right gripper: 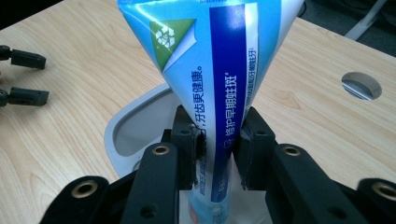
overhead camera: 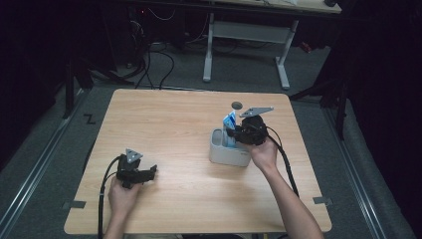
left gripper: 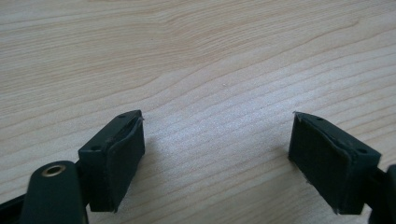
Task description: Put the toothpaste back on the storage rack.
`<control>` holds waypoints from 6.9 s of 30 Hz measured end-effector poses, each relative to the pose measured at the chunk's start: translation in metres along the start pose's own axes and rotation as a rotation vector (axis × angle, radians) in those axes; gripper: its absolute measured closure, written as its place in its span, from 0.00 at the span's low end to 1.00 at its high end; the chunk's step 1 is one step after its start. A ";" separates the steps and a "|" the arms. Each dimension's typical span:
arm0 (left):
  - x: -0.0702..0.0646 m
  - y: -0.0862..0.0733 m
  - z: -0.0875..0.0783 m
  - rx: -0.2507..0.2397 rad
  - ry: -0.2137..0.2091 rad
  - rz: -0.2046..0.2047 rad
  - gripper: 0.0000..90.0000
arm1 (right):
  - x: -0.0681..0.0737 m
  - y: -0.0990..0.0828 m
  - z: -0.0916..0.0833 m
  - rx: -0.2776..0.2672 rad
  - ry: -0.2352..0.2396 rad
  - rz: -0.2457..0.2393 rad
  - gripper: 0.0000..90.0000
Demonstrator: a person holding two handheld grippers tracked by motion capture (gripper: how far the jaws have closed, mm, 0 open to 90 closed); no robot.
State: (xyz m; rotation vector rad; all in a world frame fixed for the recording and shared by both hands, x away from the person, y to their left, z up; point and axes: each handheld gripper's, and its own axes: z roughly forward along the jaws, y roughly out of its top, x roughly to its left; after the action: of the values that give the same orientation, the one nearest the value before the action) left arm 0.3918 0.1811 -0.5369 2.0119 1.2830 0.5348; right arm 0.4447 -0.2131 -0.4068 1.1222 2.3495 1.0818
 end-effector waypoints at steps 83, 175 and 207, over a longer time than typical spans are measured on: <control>-0.001 0.000 0.000 -0.001 0.006 0.001 0.21 | -0.033 -0.051 -0.086 -0.207 -0.105 0.158 0.59; -0.001 0.000 0.000 -0.001 0.007 0.001 0.21 | -0.060 -0.149 -0.072 -0.142 -0.200 0.303 0.57; -0.001 0.000 0.000 -0.001 0.008 0.001 0.21 | -0.055 -0.159 -0.029 -0.018 -0.244 0.258 0.52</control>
State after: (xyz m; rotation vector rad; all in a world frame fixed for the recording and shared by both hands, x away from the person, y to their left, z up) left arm 0.3914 0.1803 -0.5371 2.0112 1.2865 0.5436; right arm 0.3798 -0.3344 -0.5087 1.4904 2.0440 0.9802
